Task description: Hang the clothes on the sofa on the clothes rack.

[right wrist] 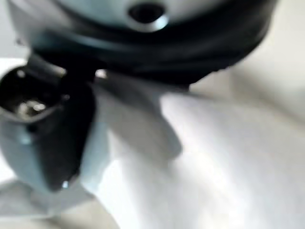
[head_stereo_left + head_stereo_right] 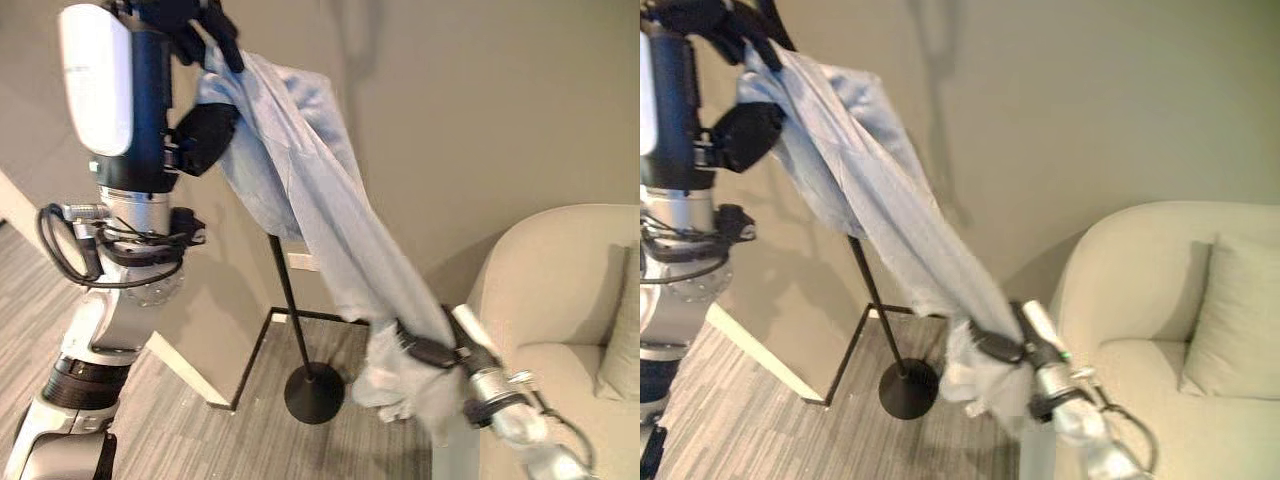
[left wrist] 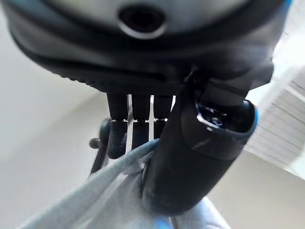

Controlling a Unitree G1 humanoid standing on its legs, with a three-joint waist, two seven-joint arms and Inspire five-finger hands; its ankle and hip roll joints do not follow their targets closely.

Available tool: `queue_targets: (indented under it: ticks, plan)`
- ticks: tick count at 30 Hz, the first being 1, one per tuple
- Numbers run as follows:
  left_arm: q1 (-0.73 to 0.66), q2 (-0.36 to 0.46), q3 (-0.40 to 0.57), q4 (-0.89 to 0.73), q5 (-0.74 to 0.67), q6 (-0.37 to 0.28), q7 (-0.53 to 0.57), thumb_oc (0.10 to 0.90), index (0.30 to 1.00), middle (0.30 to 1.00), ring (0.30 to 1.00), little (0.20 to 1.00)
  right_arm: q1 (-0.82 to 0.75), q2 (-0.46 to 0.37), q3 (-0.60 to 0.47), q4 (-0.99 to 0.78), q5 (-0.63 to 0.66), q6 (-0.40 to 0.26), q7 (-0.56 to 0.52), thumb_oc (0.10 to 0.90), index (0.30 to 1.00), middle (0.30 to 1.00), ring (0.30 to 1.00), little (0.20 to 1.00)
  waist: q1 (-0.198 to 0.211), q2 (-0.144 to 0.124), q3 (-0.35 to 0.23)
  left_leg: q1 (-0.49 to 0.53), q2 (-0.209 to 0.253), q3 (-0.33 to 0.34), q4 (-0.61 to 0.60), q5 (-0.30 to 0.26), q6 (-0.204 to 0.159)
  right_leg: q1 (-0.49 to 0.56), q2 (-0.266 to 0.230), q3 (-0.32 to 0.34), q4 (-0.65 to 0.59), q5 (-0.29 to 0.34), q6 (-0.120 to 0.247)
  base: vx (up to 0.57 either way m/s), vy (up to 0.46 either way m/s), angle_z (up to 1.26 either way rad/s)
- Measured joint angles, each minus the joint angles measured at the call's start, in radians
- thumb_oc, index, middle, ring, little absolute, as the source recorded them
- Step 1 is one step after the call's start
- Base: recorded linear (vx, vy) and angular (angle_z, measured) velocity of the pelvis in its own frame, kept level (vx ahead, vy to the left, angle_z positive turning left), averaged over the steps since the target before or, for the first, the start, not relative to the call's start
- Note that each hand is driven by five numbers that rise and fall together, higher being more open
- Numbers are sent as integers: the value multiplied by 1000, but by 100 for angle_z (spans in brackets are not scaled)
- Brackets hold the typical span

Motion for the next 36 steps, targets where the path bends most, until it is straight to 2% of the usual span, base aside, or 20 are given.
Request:
queue_targets:
  ticks: [2,3,6,8,10,13,16,21,23,25,28,31,32,35,36]
  plan:
    - [20,1,31,0,20,4,6,400,300,300,300,300,1,-19,-90,-36,-44,-15,-28,400,300,300,300,300,-4,-8,1,7,-2,17,0,-2,1,-6,0,15,0,4,0,4,8,-33]
    - [23,1,43,0,42,6,9,400,300,300,300,300,-7,-15,-148,-54,-75,-18,-60,400,300,300,300,300,-20,-19,1,11,0,24,0,-4,1,-6,1,26,0,3,0,31,5,-21]
    - [25,7,106,-1,107,4,27,400,300,300,300,300,-16,-65,-202,-113,-152,-26,-78,400,300,300,300,300,-28,-21,2,14,9,49,0,-12,-2,-19,3,50,0,4,0,43,14,-26]
    - [25,32,138,8,160,15,69,400,300,300,300,300,-39,-70,-210,-138,-200,-40,-110,400,300,300,300,300,-30,-26,3,22,12,64,0,-18,-1,-21,5,65,0,9,0,40,16,-25]
    - [24,108,144,17,232,38,98,400,300,300,300,300,-44,-87,-229,-165,-255,-60,-140,400,300,300,300,300,-30,-31,1,23,11,68,0,-19,-1,-23,5,71,0,11,1,21,13,-7]
    - [24,144,150,24,356,79,137,400,300,300,300,300,-63,-110,-245,-185,-349,-61,-188,400,300,300,300,300,-19,-34,1,24,8,71,0,-22,4,-23,1,76,0,11,1,6,4,-1]
    - [22,149,150,51,415,111,141,400,300,300,300,300,-110,-157,-245,-179,-403,-60,-220,400,300,300,300,300,-16,-34,0,24,5,70,0,-23,4,-23,-2,77,0,12,3,0,0,0]
    - [15,148,131,201,435,169,109,400,300,300,300,300,-320,-236,-203,-123,-419,-45,-237,400,300,300,300,300,8,-46,-6,24,3,67,0,-23,4,-21,1,75,0,15,2,0,0,0]
    - [19,148,136,204,434,180,104,400,300,300,300,300,-403,-295,-162,-85,-412,-38,-243,400,300,300,300,300,22,-61,-11,24,3,66,0,-22,4,-22,3,74,0,15,2,0,0,0]
    - [24,159,138,198,434,189,104,400,300,300,300,300,-477,-306,-135,-35,-391,-36,-243,400,300,300,300,300,52,-87,-18,23,5,63,0,-22,4,-19,6,69,0,15,2,13,-13,6]
    - [38,178,142,216,431,198,72,400,300,300,300,300,-624,-317,-9,61,-352,-25,-240,400,300,300,300,300,80,-114,-28,20,3,54,0,-22,4,-17,7,61,0,14,3,12,-16,10]
    - [37,195,130,253,430,206,49,400,300,300,300,300,-775,-322,132,172,-335,-17,-222,400,300,300,300,300,86,-132,-26,13,-3,28,0,-19,1,-8,5,39,0,10,7,9,-4,19]
    - [37,195,130,254,430,206,48,400,300,300,300,300,-778,-322,134,174,-334,-17,-221,400,300,300,300,300,86,-132,-26,13,-3,27,0,-19,1,-8,4,38,0,10,7,0,-4,26]
    - [26,218,85,294,428,220,24,400,300,300,300,300,-906,-325,267,266,-303,-13,-202,400,300,300,300,300,103,-144,-29,9,-6,12,0,-17,-1,-5,1,27,-1,7,10,-5,-2,14]
    - [-18,255,4,370,428,222,12,400,300,300,300,300,-1007,-325,365,335,-277,-8,-188,400,300,300,300,300,106,-144,-29,4,-6,4,0,-12,-1,-4,0,17,-1,6,10,-18,6,17]
